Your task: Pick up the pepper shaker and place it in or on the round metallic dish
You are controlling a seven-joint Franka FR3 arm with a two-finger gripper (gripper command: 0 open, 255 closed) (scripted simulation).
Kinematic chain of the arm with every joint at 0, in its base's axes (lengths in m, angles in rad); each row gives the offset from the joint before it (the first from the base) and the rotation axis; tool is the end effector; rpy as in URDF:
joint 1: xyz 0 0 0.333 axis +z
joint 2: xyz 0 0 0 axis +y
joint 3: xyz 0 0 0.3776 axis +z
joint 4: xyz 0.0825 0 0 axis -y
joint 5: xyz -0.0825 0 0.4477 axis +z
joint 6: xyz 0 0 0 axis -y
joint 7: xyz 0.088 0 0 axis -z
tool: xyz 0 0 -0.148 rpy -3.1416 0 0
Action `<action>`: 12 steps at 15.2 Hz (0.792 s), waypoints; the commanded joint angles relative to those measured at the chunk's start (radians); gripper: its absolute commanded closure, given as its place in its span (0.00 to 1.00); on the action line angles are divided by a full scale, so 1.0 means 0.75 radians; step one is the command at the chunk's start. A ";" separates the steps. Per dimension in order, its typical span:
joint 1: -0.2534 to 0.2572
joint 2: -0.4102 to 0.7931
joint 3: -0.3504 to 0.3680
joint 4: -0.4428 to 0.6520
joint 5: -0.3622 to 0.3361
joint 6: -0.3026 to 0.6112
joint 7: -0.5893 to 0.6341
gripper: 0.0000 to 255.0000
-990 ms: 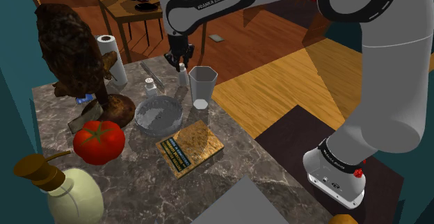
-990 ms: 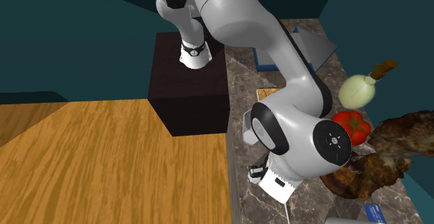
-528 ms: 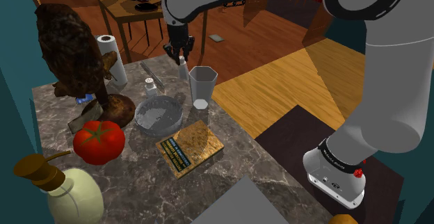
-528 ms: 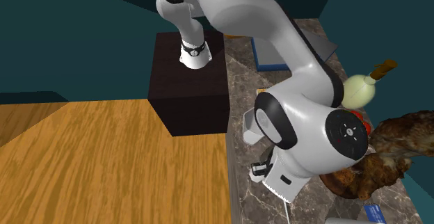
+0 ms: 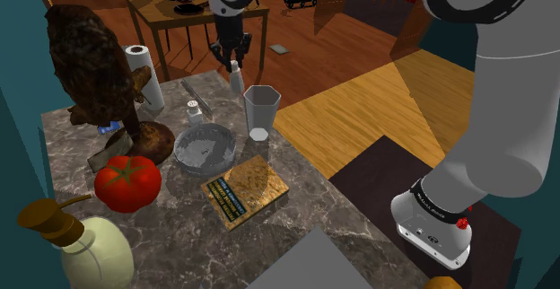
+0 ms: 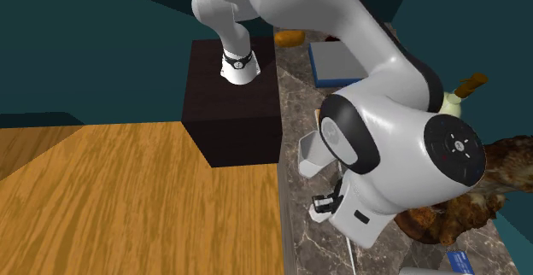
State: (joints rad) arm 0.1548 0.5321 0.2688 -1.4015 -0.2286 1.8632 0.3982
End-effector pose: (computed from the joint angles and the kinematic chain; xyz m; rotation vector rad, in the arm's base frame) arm 0.7426 0.2660 0.3922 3.0453 0.0989 -0.0215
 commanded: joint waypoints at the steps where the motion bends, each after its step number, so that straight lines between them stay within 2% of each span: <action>1: 0.000 -0.006 0.001 0.025 0.003 -0.031 -0.005 1.00; 5: 0.003 -0.015 0.003 0.067 0.007 -0.081 -0.012 1.00; 12: 0.118 -0.107 0.059 -0.023 0.017 -0.101 0.161 1.00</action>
State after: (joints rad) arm 0.2276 0.4563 0.3065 -1.4103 -0.2157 1.7866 0.4953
